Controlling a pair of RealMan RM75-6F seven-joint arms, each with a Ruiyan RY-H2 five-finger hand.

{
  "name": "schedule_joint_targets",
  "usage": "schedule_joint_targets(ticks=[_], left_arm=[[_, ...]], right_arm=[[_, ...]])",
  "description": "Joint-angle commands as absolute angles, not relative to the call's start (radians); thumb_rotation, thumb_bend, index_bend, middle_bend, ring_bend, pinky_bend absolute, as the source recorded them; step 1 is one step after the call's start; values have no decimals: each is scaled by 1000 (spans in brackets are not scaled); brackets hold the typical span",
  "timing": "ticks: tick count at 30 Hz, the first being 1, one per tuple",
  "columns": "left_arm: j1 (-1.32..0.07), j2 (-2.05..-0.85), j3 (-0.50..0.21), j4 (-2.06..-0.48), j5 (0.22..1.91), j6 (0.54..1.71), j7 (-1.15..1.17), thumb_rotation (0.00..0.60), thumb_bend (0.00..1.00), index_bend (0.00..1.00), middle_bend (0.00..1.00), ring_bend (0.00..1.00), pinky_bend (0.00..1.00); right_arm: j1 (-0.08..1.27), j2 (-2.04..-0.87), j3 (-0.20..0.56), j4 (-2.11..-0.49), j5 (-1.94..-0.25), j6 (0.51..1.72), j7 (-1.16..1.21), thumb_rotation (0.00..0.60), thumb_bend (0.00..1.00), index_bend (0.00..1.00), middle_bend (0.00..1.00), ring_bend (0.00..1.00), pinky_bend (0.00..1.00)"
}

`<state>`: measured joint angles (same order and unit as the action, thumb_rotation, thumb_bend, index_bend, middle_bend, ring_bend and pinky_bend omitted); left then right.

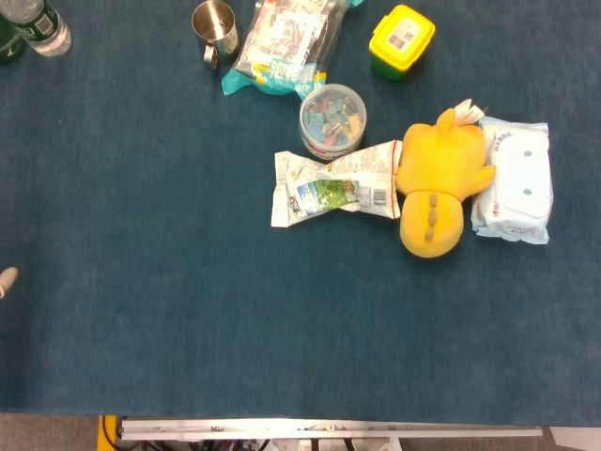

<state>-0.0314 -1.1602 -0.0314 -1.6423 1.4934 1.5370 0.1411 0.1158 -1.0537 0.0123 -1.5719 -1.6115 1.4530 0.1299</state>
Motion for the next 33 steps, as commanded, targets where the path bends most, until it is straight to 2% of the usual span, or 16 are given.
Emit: schedule_joint_targets(ticks=[1,15,24,27,28,33], left_arm=[[-32,-1161,-32,-1643,1492,1536,142,600,117,126,84,95,45],[-34,-1159,-33,-1649,1489,1531,148,600,117,126,84,95,45],[-34,-1160,-33,-1647,1487,1530,149,600,117,126,84,95,45],[-33,-1160,-32,-1646,1488,1531,147,600,117,126,84,95,45],[-32,-1160,-32,-1646,1488,1532,147,600,117,126,84,95,45],[-31,-1160,-31,-1643,1489,1533,143,600,117,126,84,95,45]], right_arm=[[115,-1053,12,-1572,-1611,1455,130,600,0,59,159,0,0],[119,-1059,32,-1579,-1602,1473,123,600,0,59,159,0,0],[192,-1061,61,-1638,-1588,1383,70,600,0,59,159,0,0],[226,-1065,71,-1666,-1568,1328,72,549,0,59,159,0,0],[238,-1066,74,-1673,-1567,1312,74,505,0,59,159,0,0],[305,-1094,91,-1678,-1558,1229,62,382,0,64,159,0,0]])
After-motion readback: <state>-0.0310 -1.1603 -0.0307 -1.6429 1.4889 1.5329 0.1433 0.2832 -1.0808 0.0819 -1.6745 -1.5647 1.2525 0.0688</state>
